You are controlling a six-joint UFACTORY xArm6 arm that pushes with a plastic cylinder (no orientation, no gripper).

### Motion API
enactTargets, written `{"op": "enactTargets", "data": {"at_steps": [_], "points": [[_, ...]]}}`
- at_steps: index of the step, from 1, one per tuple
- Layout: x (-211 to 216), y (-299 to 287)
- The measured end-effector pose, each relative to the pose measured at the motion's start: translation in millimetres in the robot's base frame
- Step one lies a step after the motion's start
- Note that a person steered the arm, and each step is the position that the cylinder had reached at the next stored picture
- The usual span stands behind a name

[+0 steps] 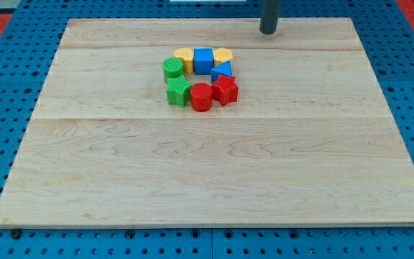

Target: Move your arm to the yellow hexagon

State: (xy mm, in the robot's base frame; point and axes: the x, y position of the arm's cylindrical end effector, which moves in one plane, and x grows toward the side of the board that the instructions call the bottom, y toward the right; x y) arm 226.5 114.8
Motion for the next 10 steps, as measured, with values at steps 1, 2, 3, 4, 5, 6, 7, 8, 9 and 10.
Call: {"op": "enactTargets", "data": {"at_steps": [1, 2, 3, 4, 5, 6, 7, 8, 9, 10], "points": [[2, 9], [2, 16], [4, 30], [41, 49], [75, 50], [81, 45], [91, 44], [102, 35], [82, 28], [47, 25]]}}
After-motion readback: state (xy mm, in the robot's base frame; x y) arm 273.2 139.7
